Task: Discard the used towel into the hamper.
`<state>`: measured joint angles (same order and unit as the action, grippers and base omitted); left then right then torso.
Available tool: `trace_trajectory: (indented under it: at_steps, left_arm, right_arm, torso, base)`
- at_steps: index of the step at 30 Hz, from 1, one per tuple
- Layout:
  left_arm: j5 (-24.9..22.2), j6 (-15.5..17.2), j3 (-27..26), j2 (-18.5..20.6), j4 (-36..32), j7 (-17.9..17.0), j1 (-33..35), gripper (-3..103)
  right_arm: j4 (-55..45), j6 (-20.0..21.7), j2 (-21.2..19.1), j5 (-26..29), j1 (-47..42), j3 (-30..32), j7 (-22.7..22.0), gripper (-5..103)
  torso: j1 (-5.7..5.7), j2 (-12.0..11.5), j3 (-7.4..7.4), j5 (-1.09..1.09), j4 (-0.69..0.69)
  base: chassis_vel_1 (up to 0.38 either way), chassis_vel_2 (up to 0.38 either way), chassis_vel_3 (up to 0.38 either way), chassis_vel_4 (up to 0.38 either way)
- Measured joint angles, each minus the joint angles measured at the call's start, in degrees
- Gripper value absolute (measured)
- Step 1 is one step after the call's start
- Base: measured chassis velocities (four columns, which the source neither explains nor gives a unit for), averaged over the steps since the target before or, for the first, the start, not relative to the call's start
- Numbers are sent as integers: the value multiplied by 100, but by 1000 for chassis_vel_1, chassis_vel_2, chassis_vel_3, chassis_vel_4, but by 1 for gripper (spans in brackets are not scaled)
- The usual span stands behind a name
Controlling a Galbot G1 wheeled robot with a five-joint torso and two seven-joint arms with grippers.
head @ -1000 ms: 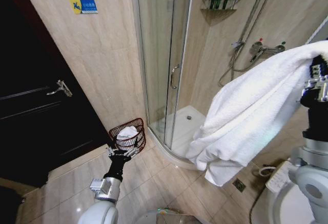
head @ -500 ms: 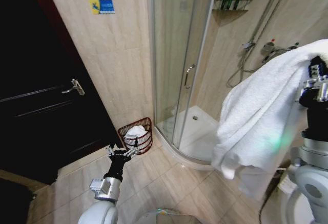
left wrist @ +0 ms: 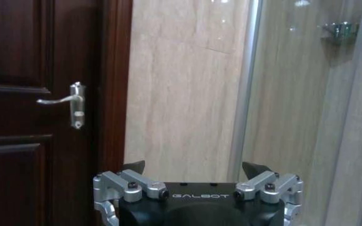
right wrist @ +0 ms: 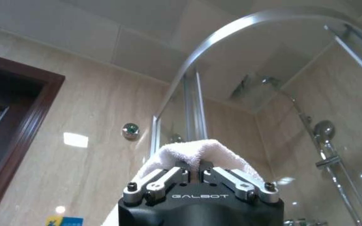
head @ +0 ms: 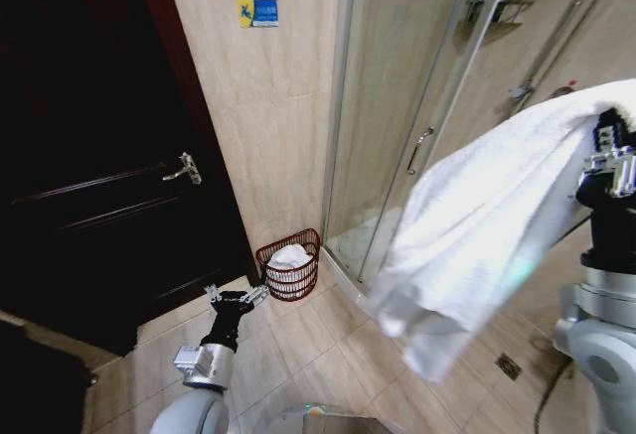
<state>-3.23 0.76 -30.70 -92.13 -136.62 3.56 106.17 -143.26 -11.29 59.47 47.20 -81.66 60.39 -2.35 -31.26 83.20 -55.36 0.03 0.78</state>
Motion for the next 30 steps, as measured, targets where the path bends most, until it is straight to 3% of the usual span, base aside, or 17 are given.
trace_trajectory:
  at_steps: [30]
  left_arm:
    - [0,0,-1,0,0,1,0,100]
  right_arm:
    - [2,-27,8,-26,-32,-58,47,8]
  torso:
    - [0,-1,0,-3,0]
  base:
    - [53,54,64,63]
